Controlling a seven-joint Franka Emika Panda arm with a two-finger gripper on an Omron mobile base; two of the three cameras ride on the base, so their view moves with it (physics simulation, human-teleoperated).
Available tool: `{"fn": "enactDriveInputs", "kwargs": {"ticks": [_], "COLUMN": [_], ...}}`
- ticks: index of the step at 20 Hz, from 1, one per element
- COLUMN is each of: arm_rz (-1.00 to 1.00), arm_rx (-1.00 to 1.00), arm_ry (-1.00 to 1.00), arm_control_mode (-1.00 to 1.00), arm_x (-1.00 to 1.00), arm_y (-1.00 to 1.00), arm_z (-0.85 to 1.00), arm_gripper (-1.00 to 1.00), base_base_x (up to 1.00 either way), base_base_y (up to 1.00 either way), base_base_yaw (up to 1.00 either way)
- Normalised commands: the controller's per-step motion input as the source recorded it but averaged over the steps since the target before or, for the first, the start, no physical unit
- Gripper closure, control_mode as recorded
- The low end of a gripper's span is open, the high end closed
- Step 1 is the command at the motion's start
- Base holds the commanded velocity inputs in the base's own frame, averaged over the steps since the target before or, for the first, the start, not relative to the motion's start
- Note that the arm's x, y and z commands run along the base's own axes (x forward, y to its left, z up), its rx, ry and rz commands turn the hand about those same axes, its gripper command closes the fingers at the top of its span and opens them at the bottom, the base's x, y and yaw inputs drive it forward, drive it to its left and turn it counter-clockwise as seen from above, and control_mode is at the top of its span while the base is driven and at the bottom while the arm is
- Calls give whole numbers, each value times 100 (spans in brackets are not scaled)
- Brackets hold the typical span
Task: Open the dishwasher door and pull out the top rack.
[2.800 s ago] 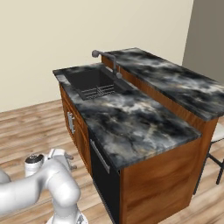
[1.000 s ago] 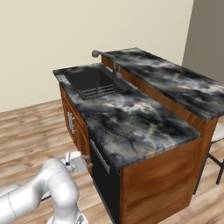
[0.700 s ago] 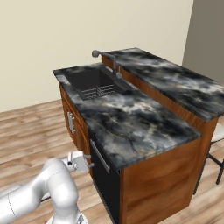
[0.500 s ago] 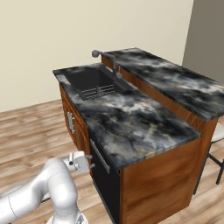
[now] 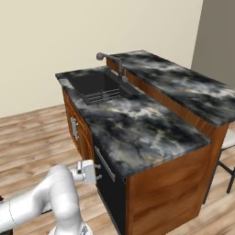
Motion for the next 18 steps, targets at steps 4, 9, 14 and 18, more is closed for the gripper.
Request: {"fn": "enactDriveInputs", "kwargs": {"ticks": [4,9,14,18], "arm_rz": [0,0,0,0], "arm_rx": [0,0,-2,-4], "arm_ry": [5,3,1,0], "arm_control_mode": [-100,-100,-100,-100], "arm_x": [34,33,33,31], "arm_y": [0,0,0,0], "arm_z": [-30,-30,-28,-25], "arm_gripper": [-100,-100,-100,-100], "base_base_x": [0,0,0,0], "base_base_y": [0,0,0,0], "base_base_yaw": [0,0,0,0]}}
